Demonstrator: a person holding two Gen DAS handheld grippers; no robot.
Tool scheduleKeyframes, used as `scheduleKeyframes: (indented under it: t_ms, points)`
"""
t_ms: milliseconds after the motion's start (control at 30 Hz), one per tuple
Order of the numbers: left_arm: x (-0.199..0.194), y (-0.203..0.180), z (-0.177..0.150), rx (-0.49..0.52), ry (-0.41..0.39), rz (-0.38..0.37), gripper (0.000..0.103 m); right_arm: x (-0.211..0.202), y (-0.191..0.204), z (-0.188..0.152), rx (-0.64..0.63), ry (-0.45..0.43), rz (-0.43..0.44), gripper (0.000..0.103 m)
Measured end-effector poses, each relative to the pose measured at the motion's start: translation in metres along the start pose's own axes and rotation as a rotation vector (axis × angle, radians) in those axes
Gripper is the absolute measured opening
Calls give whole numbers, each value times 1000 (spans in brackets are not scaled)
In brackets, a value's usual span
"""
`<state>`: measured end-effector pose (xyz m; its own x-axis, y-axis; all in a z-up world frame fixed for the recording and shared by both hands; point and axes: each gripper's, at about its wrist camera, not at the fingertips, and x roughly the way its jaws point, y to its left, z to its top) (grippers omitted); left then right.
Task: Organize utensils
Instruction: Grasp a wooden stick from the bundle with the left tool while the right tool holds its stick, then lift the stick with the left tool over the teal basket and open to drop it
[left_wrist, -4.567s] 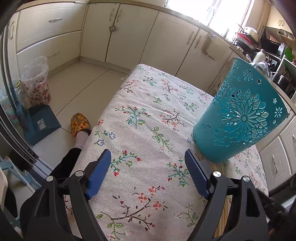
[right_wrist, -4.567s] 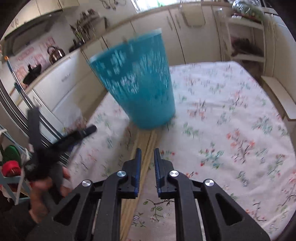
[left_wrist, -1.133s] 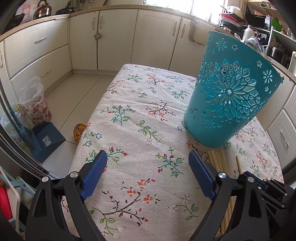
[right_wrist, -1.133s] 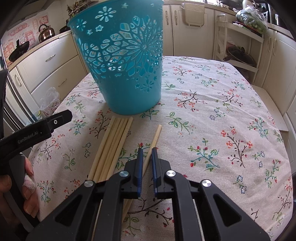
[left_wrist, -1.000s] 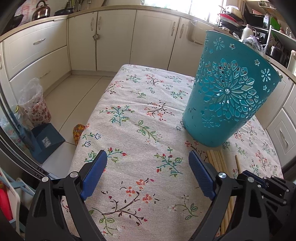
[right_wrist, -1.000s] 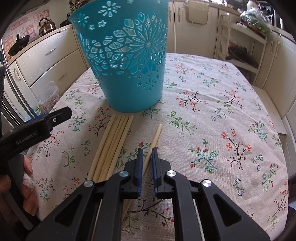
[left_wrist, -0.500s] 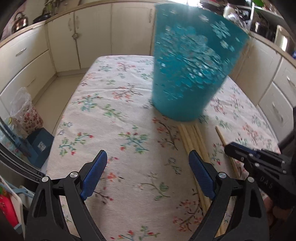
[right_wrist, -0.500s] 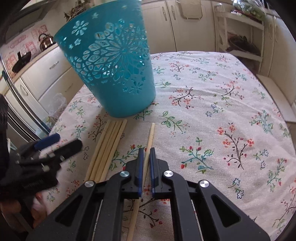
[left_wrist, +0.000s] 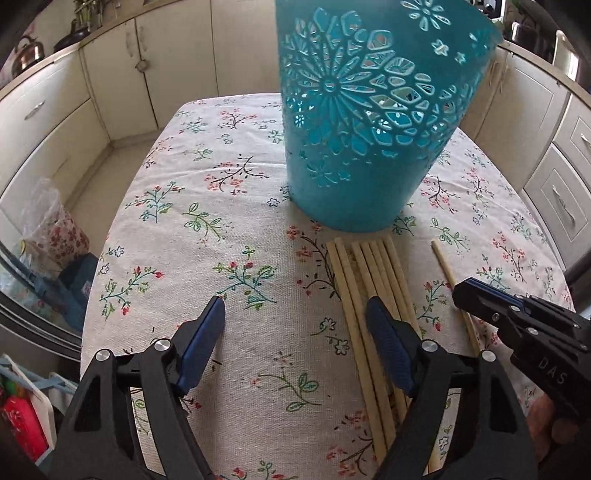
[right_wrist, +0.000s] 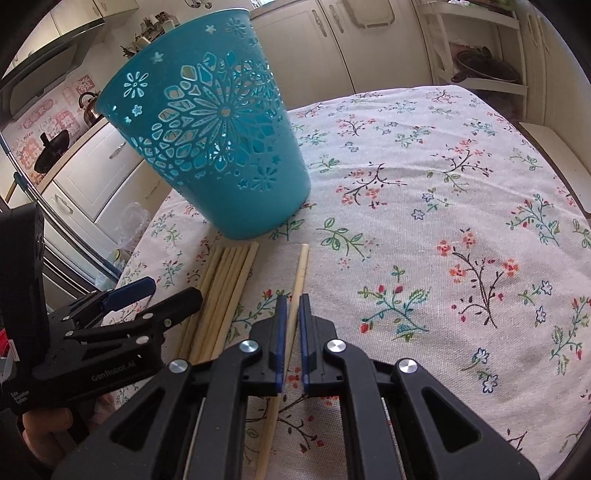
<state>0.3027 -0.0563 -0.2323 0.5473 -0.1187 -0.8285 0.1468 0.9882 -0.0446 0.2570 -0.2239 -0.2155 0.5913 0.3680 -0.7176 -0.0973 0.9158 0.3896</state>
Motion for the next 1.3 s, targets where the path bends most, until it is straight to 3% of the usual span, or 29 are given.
scheduleKeyframes:
  t_ms: [300,367,500,600,733,767,900,1000,1100,1300]
  points:
    - [4,3,7,5,35,46,72,0,-1,0,1,0,2,6]
    - [6,1,7,23,46,77,68,0,0,-1,-2,0,-2,6]
    - [7,-1,9,28,57,69,61,0,2,-1,-18,1,-18,6]
    - [6,-7,12,50,67,48,45,1,6,-1,-36,2,-29,8]
    - [8,-12,18,61,90,13,16,2,10,0,-63,18,-48,8]
    - [8,-10,20,48,100,0,13,2,12,1,-79,27,-57,8]
    - [12,-1,26,6,148,-46,13,5,17,8,-119,71,-79,8]
    - [14,-1,29,17,162,-37,13,8,21,9,-160,70,-102,7]
    - [14,-4,28,42,143,-18,7,9,24,6,-194,47,-123,7]
    - [-11,19,20,-56,71,-93,5,6,8,5,-107,28,-48,5]
